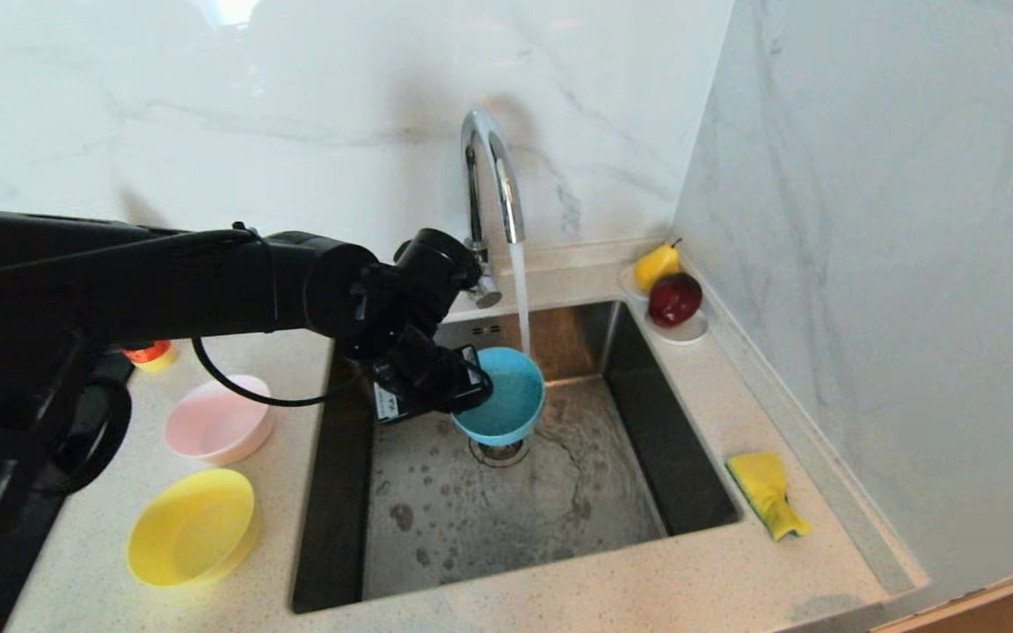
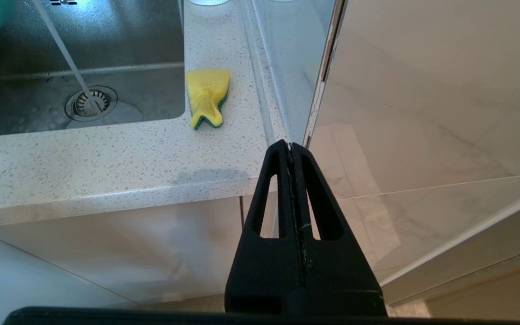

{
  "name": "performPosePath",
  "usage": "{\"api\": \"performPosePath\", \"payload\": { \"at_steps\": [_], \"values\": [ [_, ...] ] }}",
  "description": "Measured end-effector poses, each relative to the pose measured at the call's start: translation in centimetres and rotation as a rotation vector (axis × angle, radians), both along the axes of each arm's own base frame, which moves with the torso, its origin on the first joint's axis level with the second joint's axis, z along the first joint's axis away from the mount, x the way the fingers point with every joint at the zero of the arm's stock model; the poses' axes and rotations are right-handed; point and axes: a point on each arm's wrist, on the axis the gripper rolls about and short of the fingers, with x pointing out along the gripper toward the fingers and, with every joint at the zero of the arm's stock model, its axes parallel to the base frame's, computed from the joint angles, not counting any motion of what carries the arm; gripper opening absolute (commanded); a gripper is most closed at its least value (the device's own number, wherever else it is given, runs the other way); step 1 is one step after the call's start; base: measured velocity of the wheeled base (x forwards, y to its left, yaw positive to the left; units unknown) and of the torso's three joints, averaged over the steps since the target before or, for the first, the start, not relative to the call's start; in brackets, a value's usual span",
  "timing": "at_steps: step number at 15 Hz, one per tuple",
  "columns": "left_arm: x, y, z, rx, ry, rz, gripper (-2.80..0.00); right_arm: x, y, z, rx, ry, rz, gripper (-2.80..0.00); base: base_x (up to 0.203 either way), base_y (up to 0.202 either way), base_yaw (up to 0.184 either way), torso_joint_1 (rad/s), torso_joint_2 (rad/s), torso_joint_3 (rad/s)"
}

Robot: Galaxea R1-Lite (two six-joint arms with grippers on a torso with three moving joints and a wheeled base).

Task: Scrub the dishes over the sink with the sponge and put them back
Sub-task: Wash the bowl

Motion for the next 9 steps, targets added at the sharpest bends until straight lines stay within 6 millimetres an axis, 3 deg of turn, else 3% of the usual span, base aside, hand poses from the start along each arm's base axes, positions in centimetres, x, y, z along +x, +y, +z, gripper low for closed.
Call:
{"api": "performPosePath", "payload": {
  "at_steps": [9],
  "values": [
    [2.9, -1.7, -2.0, -0.021, -0.01, 0.027, -2.8, 0.0, 0.0, 0.0, 0.0, 0.0, 0.0, -2.8, 0.0, 0.0, 0.0, 0.0, 0.0, 0.0]
  ]
}}
